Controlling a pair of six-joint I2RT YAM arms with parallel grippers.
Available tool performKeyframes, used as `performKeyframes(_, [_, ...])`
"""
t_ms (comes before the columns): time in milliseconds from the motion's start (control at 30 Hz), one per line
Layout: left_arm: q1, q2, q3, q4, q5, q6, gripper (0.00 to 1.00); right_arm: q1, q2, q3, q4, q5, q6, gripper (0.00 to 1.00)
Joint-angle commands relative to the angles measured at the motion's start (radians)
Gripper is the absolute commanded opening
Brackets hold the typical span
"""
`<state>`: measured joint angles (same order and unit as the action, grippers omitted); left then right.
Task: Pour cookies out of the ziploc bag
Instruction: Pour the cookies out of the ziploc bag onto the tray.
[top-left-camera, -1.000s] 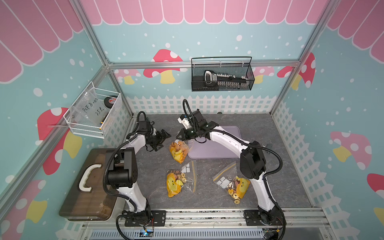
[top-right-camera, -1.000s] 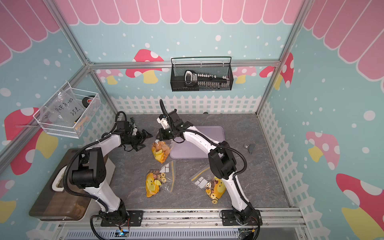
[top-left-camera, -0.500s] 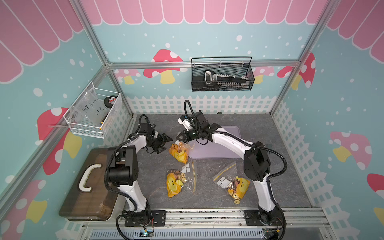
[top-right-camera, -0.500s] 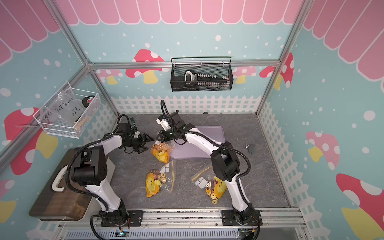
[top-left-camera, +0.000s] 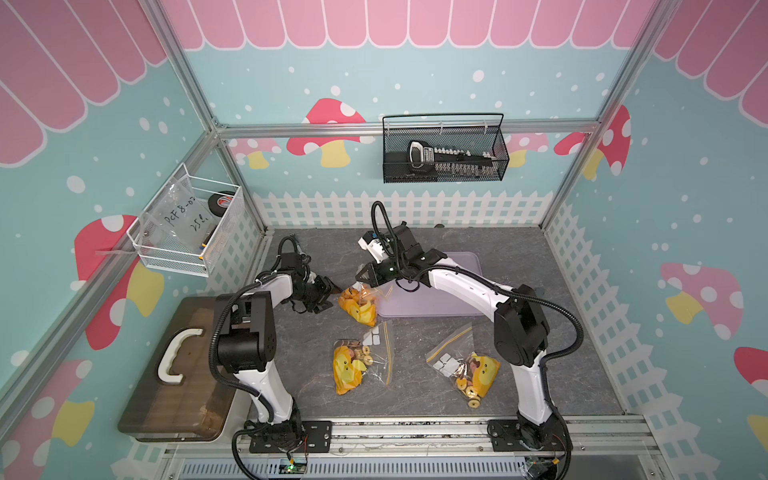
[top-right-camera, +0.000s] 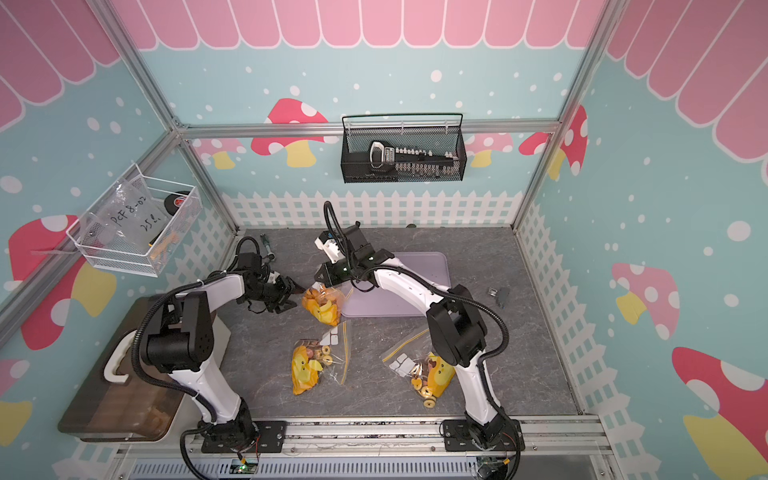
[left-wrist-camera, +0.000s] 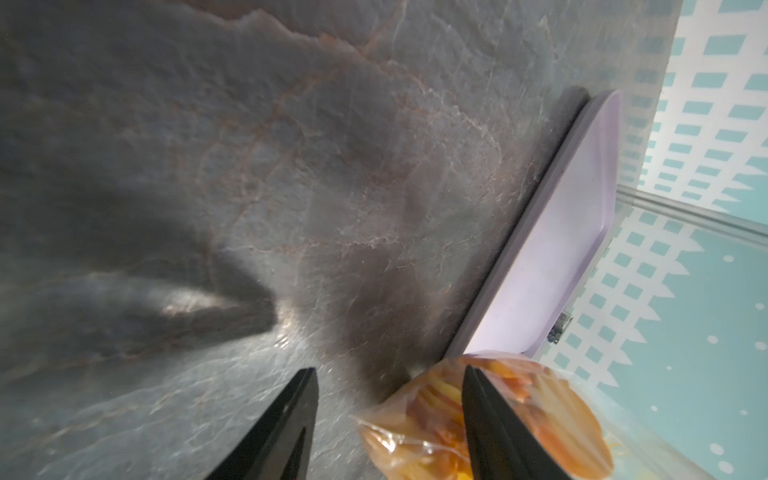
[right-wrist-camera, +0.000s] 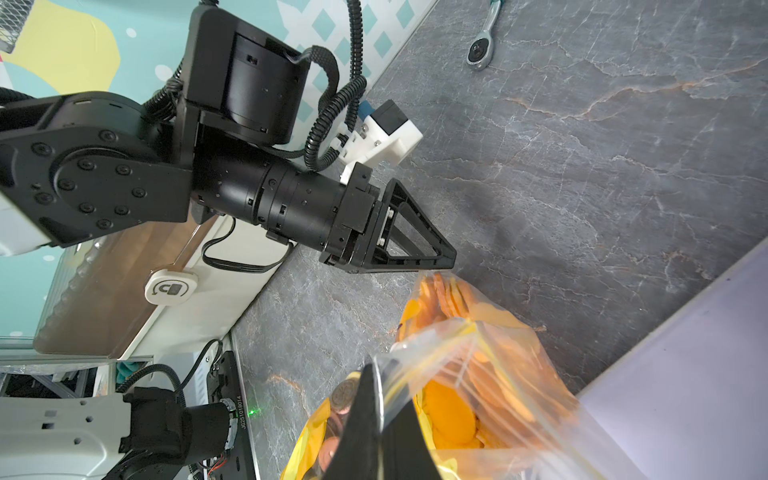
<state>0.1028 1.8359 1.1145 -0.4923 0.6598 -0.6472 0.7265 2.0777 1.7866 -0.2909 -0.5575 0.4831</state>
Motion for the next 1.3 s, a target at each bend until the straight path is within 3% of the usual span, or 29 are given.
performKeyframes(0, [0.002,-0.012,-0.008,0.022,0.030,-0.014,0.53,-0.001,-0.061,-0.006,0.059,-0.004,-0.015,0.02])
performKeyframes(633, [-0.016,0.031,0.035,0.034,0.047,-0.023,0.28,-0.001,-0.078,-0.038,0.090,-0.007,-0.001,0.02])
performKeyframes(900, [-0.024,0.046,0.024,0.052,0.058,-0.028,0.00,-0.001,-0.082,-0.046,0.102,-0.008,0.005,0.02])
performKeyframes(1267, [-0.031,0.014,0.093,0.031,0.050,-0.035,0.00,-0.015,-0.103,-0.061,0.102,-0.012,-0.012,0.02])
